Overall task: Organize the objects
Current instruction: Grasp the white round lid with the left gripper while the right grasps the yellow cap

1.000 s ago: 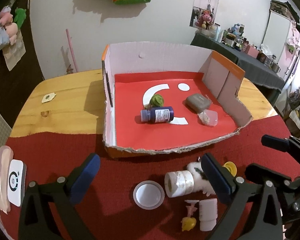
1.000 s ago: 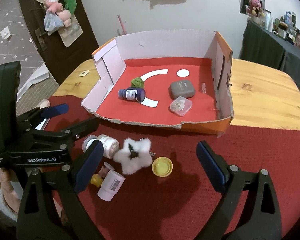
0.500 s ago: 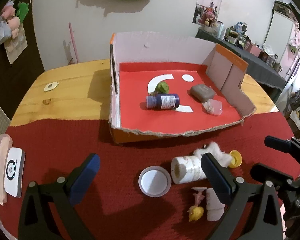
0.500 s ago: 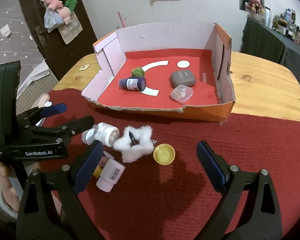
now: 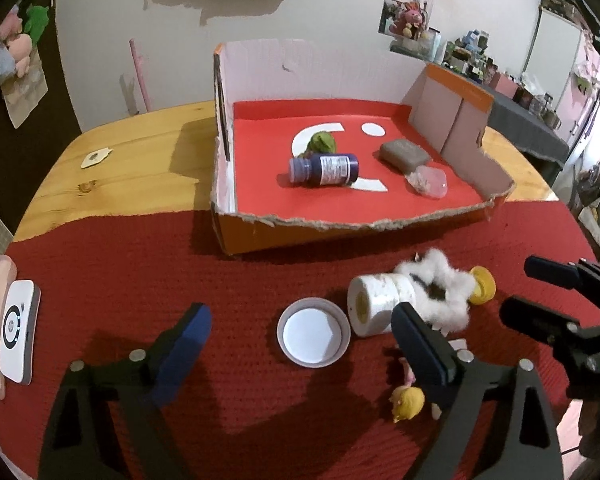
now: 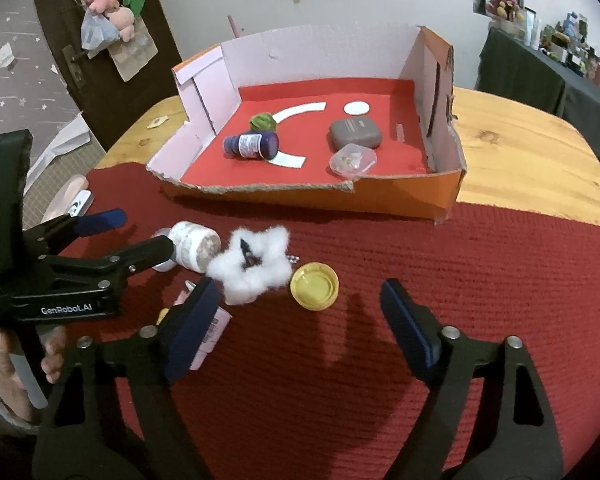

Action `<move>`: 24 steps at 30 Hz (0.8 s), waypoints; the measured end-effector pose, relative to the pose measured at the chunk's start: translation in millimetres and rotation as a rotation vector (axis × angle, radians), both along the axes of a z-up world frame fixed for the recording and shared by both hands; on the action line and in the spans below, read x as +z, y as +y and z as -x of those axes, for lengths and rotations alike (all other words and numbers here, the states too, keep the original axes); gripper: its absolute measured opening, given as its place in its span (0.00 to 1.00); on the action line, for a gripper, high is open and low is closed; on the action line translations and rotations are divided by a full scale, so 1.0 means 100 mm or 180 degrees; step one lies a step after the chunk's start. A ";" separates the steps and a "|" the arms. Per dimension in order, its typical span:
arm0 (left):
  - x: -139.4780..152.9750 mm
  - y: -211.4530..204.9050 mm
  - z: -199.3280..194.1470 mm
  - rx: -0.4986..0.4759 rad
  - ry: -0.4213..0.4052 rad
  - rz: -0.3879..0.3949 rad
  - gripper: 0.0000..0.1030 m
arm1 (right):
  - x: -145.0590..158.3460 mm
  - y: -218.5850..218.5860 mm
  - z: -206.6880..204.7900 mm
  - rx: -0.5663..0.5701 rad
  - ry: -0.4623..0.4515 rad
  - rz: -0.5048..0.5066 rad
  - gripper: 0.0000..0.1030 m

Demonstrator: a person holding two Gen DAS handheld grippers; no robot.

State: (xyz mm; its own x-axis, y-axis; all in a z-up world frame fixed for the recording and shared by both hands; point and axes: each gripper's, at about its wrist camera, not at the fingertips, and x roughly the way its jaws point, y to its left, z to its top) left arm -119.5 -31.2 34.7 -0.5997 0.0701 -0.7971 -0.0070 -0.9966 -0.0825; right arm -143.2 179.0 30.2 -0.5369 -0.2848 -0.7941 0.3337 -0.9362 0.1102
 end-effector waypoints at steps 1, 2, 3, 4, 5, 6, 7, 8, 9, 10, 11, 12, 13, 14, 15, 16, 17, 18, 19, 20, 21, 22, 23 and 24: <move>-0.01 0.00 0.00 -0.0006 -0.0008 0.0005 0.86 | -0.02 0.00 0.00 -0.0004 -0.0008 -0.0008 0.68; -0.03 0.00 -0.01 -0.0020 -0.0026 0.0002 0.85 | -0.04 0.01 0.00 -0.0008 -0.0017 -0.0012 0.64; -0.05 0.00 -0.01 -0.0025 -0.0033 -0.0002 0.85 | -0.05 0.01 0.00 -0.0010 -0.0023 -0.0016 0.63; -0.06 0.00 -0.02 -0.0028 -0.0040 -0.0001 0.85 | -0.07 0.01 0.00 -0.0010 -0.0032 -0.0032 0.61; -0.07 -0.01 -0.02 -0.0025 -0.0042 0.0003 0.85 | -0.08 0.01 0.00 -0.0010 -0.0034 -0.0043 0.60; -0.08 -0.01 -0.03 -0.0023 -0.0040 0.0014 0.84 | -0.09 0.01 0.00 -0.0011 -0.0035 -0.0060 0.58; -0.09 -0.01 -0.03 -0.0025 -0.0041 0.0021 0.83 | -0.11 0.01 0.00 -0.0012 -0.0037 -0.0083 0.57; -0.10 -0.02 -0.03 -0.0024 -0.0044 0.0028 0.81 | -0.13 0.01 0.01 -0.0013 -0.0037 -0.0097 0.55; -0.11 -0.02 -0.03 -0.0021 -0.0050 0.0034 0.79 | -0.14 0.01 0.01 -0.0016 -0.0034 -0.0125 0.55; -0.12 -0.03 -0.03 -0.0022 -0.0053 0.0035 0.77 | -0.14 0.00 0.01 -0.0016 -0.0031 -0.0139 0.54; -0.13 -0.04 -0.03 -0.0018 -0.0058 0.0041 0.77 | -0.15 0.00 0.01 -0.0013 -0.0032 -0.0153 0.53; -0.14 -0.05 -0.03 -0.0013 -0.0062 0.0047 0.77 | -0.16 -0.01 0.01 -0.0013 -0.0034 -0.0163 0.52; -0.15 -0.05 -0.03 -0.0007 -0.0065 0.0058 0.77 | -0.18 -0.01 0.02 -0.0015 -0.0030 -0.0174 0.51; -0.18 -0.06 -0.02 0.0001 -0.0077 0.0075 0.75 | -0.18 -0.01 0.02 -0.0017 -0.0030 -0.0180 0.50; -0.19 -0.07 -0.02 0.0005 -0.0085 0.0079 0.73 | -0.19 -0.02 0.03 -0.0018 -0.0033 -0.0187 0.50; -0.21 -0.07 -0.02 0.0008 -0.0096 0.0080 0.73 | -0.21 -0.02 0.04 -0.0018 -0.0040 -0.0191 0.48; -0.22 -0.08 -0.01 0.0011 -0.0096 0.0084 0.73 | -0.22 -0.02 0.04 -0.0019 -0.0046 -0.0193 0.48; -0.22 -0.07 -0.01 0.0017 -0.0083 0.0111 0.72 | -0.23 -0.03 0.05 -0.0019 -0.0052 -0.0197 0.47; -0.22 -0.07 -0.01 0.0015 -0.0075 0.0130 0.72 | -0.24 -0.03 0.06 -0.0021 -0.0060 -0.0198 0.46; -0.23 -0.06 -0.01 0.0014 -0.0062 0.0154 0.72 | -0.25 -0.04 0.06 -0.0021 -0.0065 -0.0198 0.46; -0.23 -0.05 -0.01 0.0019 -0.0054 0.0166 0.72 | -0.26 -0.04 0.07 -0.0022 -0.0070 -0.0202 0.46; -0.23 -0.05 0.00 0.0024 -0.0047 0.0174 0.72 | -0.27 -0.04 0.08 -0.0026 -0.0063 -0.0215 0.45; -0.23 -0.04 0.00 0.0032 -0.0038 0.0180 0.72 | -0.27 -0.04 0.08 -0.0028 -0.0050 -0.0229 0.44; -0.23 -0.04 0.00 0.0039 -0.0032 0.0183 0.72 | -0.27 -0.05 0.09 -0.0032 -0.0038 -0.0252 0.43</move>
